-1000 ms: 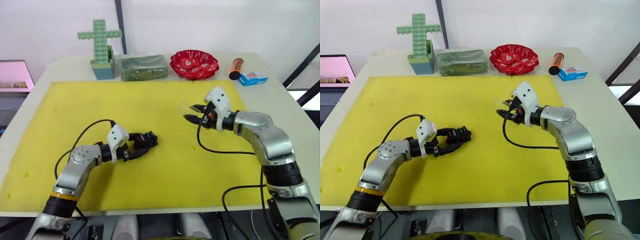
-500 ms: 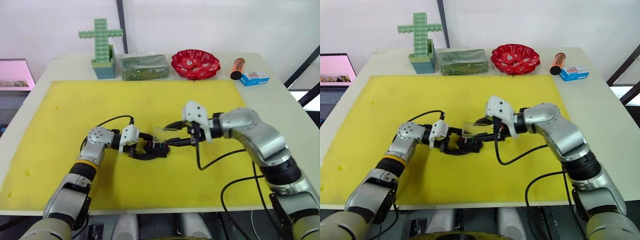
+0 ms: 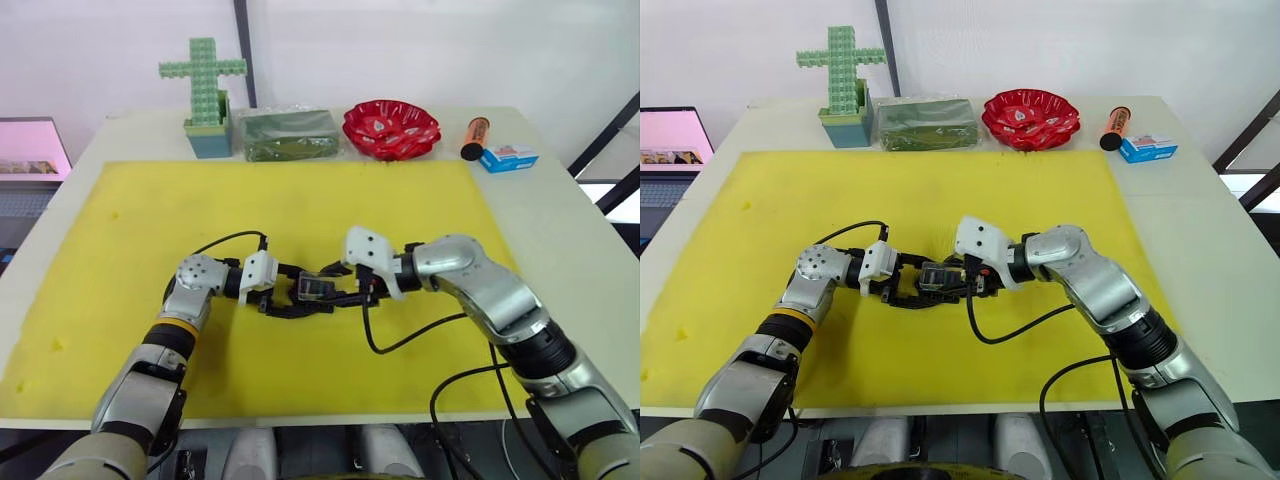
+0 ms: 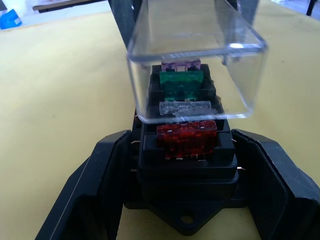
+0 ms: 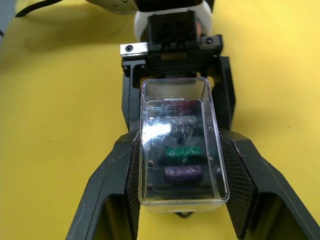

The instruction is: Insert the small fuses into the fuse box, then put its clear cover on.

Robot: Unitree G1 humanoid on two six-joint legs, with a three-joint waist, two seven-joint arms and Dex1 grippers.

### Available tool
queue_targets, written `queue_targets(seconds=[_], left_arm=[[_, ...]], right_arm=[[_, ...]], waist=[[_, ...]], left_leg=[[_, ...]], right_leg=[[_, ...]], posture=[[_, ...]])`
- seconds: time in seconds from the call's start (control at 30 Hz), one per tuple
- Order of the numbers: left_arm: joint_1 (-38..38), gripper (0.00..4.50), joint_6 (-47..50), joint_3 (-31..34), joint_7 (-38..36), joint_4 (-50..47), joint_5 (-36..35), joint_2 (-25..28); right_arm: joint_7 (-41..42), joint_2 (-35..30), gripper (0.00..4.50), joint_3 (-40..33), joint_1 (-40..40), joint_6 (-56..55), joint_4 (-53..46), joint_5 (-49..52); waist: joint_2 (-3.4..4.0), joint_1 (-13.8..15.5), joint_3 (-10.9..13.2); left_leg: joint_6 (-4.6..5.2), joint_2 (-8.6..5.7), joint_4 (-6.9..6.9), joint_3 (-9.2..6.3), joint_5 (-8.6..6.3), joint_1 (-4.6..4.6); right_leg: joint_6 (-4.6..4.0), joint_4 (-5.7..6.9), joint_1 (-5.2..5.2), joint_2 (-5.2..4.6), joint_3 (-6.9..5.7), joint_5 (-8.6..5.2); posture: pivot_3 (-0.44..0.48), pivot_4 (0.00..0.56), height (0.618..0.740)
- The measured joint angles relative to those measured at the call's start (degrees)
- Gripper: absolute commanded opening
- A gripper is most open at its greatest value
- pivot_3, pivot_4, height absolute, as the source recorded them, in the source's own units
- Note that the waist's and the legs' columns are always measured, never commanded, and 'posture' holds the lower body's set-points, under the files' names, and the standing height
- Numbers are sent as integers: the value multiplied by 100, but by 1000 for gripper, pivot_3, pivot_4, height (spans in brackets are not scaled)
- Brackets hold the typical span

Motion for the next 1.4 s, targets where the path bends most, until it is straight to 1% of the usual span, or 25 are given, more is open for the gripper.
queue_targets(seconds=[0.7,1.0,1.4], left_arm=[[38,2822,160,17,136,-95,8,-38],[110,2822,282,27,242,-222,9,-54],[196,2822,395,33,324,-363,14,-42]], right_arm=[[45,159,1811,176,-81,-406,450,-397],[58,178,1811,186,-81,-439,466,-471],[153,244,1811,189,-81,-791,698,-535]], waist=[[1,11,0],[1,17,0],[2,13,-1]], left_leg=[[0,0,10,-4,0,-2],[2,-1,20,-7,-1,-3],[3,-1,21,-8,-2,-2]], right_leg=[[6,2,5,0,-4,3],[5,1,12,0,-6,3],[6,1,15,0,-6,3]], posture=[[0,150,740],[0,150,740],[0,150,740]])
